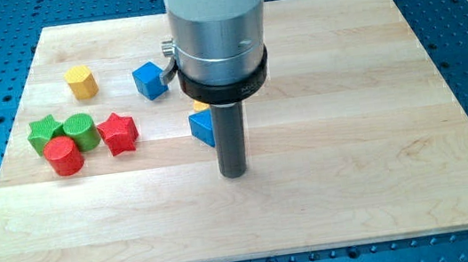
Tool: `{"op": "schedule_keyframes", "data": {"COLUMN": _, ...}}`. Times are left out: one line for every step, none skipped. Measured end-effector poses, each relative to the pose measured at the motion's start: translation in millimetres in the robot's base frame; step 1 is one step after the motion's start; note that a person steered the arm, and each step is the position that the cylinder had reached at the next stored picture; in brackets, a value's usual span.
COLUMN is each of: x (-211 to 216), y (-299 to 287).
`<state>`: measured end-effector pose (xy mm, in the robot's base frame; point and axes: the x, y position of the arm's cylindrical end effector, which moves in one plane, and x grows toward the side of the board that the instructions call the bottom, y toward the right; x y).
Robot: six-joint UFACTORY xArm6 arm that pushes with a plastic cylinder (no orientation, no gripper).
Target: Move the triangle in between the cube and heart
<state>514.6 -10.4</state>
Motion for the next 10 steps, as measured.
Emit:
{"op": "schedule_keyframes", "data": {"x": -64.3, "y": -5.2}}
{"op": "schedule_keyframes", "data": {"x": -110.1, "y": -5.2}}
{"op": "schedule_keyframes", "data": {"x": -110.2, "y": -5.2}}
{"op": "schedule_keyframes", "data": {"x": -97.9, "y": -5.2}}
{"op": "schedule_keyframes", "data": {"x": -57.0, "y": -17.2}}
{"op": "schedule_keyframes", "data": {"x": -51.6, "y": -48.0}}
{"op": "schedule_keyframes", "data": {"x": -42.7, "y": -72.2}}
{"op": "schedule_keyframes", "data": {"x": -79.8, "y": -69.3}}
{"op": "schedule_keyframes", "data": {"x": -116.7, "y": -65.3}}
{"op": "schedule_keyframes", "data": {"x": -61.6, "y": -47.8}}
